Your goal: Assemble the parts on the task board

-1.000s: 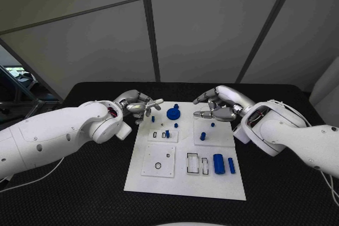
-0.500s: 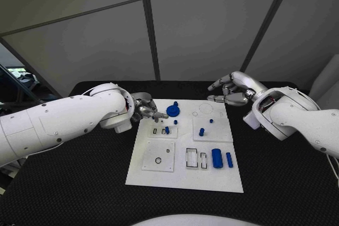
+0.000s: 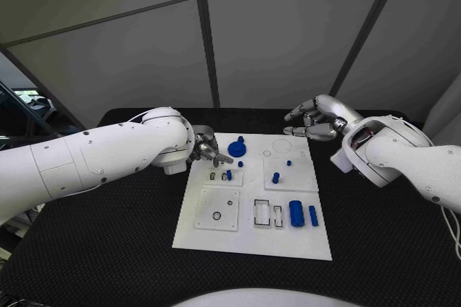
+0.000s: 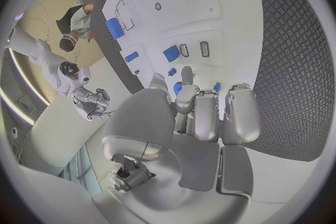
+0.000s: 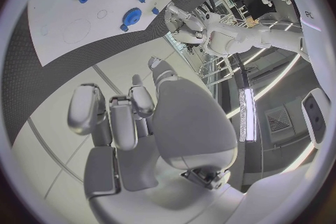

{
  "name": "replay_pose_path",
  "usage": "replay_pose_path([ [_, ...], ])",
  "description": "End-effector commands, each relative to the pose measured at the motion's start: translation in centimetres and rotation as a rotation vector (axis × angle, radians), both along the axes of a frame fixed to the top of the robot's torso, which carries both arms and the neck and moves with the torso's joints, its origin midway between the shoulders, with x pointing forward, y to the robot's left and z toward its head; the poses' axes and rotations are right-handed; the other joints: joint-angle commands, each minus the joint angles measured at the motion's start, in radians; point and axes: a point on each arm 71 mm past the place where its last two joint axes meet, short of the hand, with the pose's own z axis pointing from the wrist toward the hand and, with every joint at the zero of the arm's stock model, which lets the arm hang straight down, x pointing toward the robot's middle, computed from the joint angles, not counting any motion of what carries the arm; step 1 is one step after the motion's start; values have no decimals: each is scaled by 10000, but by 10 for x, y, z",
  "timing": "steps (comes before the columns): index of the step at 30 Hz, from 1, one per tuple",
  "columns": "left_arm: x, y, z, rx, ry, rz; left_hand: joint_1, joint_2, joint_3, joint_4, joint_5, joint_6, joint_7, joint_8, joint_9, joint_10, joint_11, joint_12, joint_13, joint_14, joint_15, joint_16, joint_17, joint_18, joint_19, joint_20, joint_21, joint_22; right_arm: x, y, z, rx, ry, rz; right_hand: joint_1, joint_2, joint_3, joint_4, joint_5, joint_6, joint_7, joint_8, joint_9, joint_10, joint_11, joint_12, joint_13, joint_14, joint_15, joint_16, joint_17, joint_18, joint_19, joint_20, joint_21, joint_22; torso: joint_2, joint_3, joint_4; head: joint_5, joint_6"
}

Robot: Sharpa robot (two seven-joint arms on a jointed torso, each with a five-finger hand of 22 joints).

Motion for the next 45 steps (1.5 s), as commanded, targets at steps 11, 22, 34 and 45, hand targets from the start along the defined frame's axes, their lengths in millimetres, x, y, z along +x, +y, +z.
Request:
replay_pose_path([
  [11,2,-12,-10,570,752,-444,-39,40,-111,-10,-39,-181,12,35,57,-114,-26,-108,-221,473,-82,53,194,-156,61,8,33,11,2,2,0,-42,78,-78,86,-2,-9,31,110,18,27,44,-13,84,-16,16,-12,585,-96,-71,749,49,9,-68,-55,-23,32,-11,-4,17,-81],
  [22,1,-23,-11,508,903,-659,-2,48,-113,-21,-29,-206,17,39,78,-139,-22,-137,-256,471,-78,50,190,-162,71,10,50,42,3,4,0,-112,83,-55,84,-1,-7,37,131,17,27,46,-14,86,-15,18,-12,585,-96,-74,746,49,9,-69,-57,-25,39,-21,7,-8,-112],
  [34,1,-29,-13,504,926,-760,162,131,-90,-38,1,-262,24,68,163,-166,-14,-165,-280,471,-69,51,191,-166,70,18,71,84,3,4,-1,-173,102,-38,88,6,9,56,238,17,27,54,-15,96,-17,24,-10,586,-97,-81,743,49,14,-70,-61,-25,52,-25,5,-4,-146],
  [45,2,-30,-14,563,1000,-822,394,244,-38,-61,12,-309,25,102,259,-164,-12,-165,-271,470,-66,53,192,-166,61,24,85,116,4,5,-1,-196,139,-20,130,7,63,71,472,10,28,64,-20,98,-20,23,-21,592,-102,-86,748,48,23,-75,-70,-26,53,-29,3,-16,-189],
])
